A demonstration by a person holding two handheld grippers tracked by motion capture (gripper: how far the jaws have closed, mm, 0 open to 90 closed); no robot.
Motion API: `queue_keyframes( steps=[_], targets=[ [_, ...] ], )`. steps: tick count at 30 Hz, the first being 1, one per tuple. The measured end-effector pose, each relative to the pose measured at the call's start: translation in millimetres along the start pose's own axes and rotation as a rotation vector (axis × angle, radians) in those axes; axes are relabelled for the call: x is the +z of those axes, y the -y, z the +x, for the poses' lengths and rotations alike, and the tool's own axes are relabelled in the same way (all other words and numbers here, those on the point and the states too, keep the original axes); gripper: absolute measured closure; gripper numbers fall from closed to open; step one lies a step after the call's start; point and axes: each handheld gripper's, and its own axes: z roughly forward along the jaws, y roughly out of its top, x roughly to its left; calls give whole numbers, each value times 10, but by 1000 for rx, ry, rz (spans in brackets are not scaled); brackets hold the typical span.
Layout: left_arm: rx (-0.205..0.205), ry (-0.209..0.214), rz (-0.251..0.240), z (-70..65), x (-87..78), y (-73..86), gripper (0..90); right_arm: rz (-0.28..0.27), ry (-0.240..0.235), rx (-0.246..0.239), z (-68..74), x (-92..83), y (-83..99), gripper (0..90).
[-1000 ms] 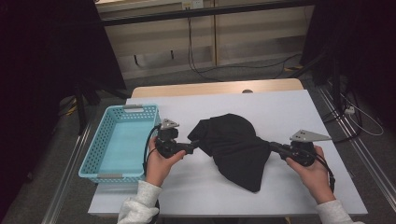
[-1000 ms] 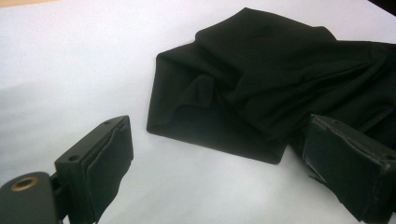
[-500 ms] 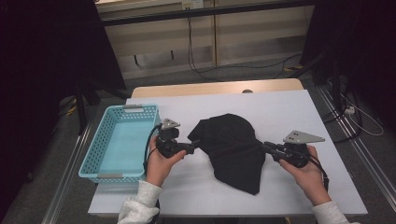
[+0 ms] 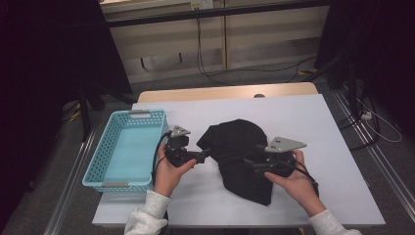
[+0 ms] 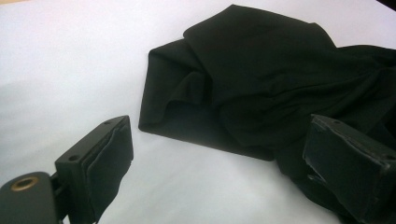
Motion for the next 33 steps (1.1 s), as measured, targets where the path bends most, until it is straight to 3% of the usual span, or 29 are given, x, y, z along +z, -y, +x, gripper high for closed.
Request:
queue_keyframes(
  steps=[4, 7, 9, 11, 14, 21, 26, 33],
  targets=[
    [-4, -4, -1, 21, -16, 11, 84, 50, -8, -23, 85, 204, 22, 394],
    [-5, -6, 0, 38, -31, 15, 84, 105, 0, -40, 120, 315, 89, 592],
    [-7, -6, -3, 40, -35, 16, 84, 127, -4, -42, 107, 345, 155, 842],
    [-10, -4, -2, 43, -38, 16, 84, 135, -12, -44, 95, 341, 165, 868],
    [-11, -7, -4, 50, -44, 12, 84, 101, 1, -17, 36, 257, 152, 880],
    [-10, -8, 0, 69, -29, 12, 86, 14, 67, 50, -277, -157, 170, 883],
    [-13, -4, -2, 54, -5, 1, 87, 4, 112, 95, -465, -381, 291, 882],
    [0, 7, -1, 22, 30, -17, 90, 16, 143, 131, -560, -437, 414, 880]
  ],
)
